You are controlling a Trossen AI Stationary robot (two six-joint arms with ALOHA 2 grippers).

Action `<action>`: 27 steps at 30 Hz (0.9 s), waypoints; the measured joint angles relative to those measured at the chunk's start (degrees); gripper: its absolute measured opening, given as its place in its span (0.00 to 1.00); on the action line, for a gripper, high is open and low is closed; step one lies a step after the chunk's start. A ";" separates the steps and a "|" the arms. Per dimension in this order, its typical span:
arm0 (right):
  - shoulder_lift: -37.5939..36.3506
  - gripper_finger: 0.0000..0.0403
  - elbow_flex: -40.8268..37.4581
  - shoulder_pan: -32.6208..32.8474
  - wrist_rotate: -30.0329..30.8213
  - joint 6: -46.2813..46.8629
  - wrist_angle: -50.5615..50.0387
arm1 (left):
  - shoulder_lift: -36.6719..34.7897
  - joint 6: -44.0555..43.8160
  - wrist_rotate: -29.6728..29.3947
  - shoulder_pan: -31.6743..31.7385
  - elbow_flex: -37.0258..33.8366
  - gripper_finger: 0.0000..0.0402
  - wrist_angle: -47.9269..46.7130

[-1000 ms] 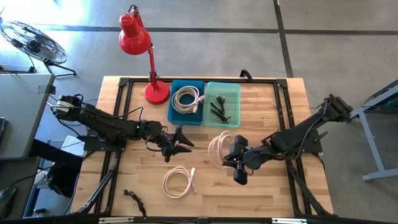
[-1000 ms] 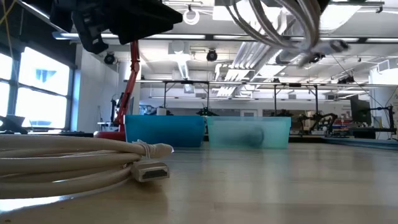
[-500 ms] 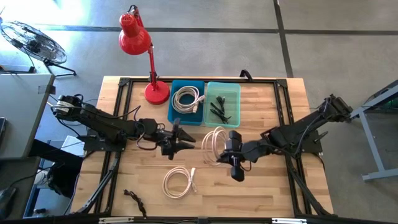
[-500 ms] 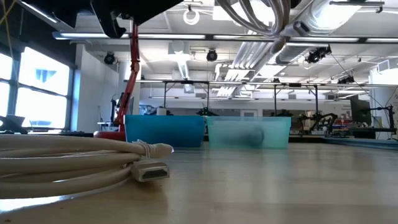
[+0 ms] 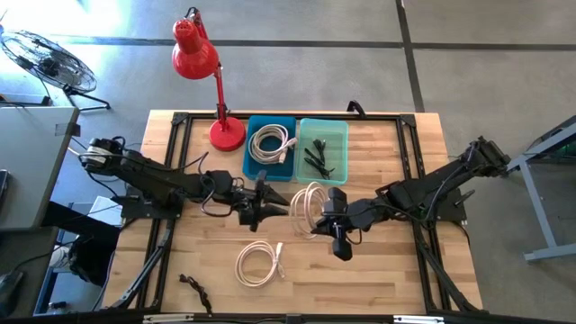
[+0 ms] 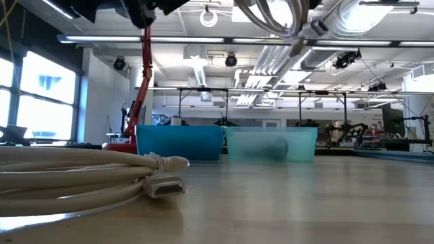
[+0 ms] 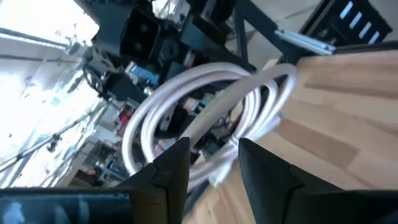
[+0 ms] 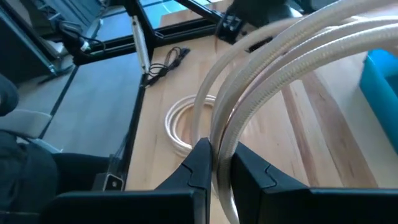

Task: Pick & Place USB Port
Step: Put the white HDMI cable into the blue bin

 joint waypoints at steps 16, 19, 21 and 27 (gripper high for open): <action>-0.02 0.07 0.11 1.01 -1.15 -0.20 0.18 | 7.47 0.00 -0.61 -0.01 7.68 0.34 -0.38; -0.02 0.07 0.11 1.24 -1.13 -0.18 -0.14 | 7.33 0.00 -1.10 0.01 7.68 0.34 0.49; -0.02 0.07 0.11 1.28 -1.11 -0.18 -0.41 | 7.34 0.00 -2.65 0.00 7.68 0.34 0.28; -0.02 0.07 0.11 1.79 -0.75 0.02 -0.76 | 7.34 0.00 -7.39 0.00 7.68 0.34 0.35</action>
